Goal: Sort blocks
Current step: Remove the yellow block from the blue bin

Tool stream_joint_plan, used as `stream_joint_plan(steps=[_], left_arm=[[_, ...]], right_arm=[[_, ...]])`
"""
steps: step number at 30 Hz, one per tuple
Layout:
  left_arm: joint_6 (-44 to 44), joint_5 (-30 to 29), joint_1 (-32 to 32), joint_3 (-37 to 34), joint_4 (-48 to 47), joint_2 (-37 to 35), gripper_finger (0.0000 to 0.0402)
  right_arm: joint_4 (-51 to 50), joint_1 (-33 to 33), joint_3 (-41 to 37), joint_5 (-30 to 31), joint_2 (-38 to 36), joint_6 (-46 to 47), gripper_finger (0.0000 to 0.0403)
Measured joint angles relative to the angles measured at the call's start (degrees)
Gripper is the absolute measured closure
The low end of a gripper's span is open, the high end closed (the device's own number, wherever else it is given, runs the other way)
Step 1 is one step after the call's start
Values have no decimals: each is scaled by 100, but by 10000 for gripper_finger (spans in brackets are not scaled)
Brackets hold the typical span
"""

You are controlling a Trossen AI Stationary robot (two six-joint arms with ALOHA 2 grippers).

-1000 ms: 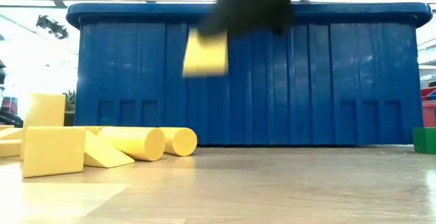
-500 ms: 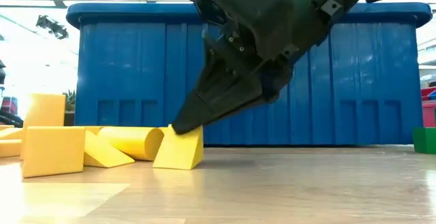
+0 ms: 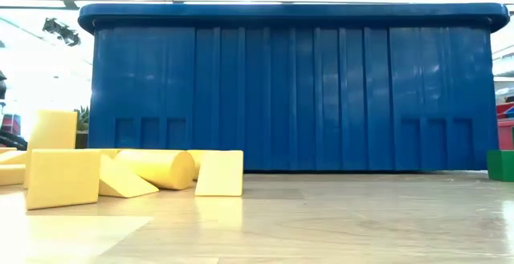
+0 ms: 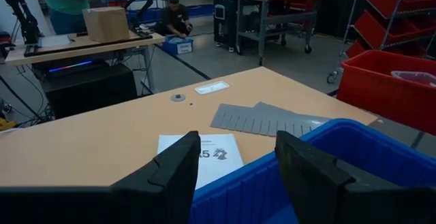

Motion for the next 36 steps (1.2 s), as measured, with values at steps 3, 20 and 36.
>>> stream_joint_plan(steps=[3, 20, 36], left_arm=[[-1, 0, -2, 0, 0, 0, 199], [-168, 2, -2, 2, 453, 44, 199], [1255, 417, 1, 2, 482, 112, 199]], right_arm=[[-19, 69, 0, 180, -652, -481, 296], [83, -1099, 2, 2657, -2707, -3122, 301], [-372, -3611, 2, 1619, -2742, -3811, 242]])
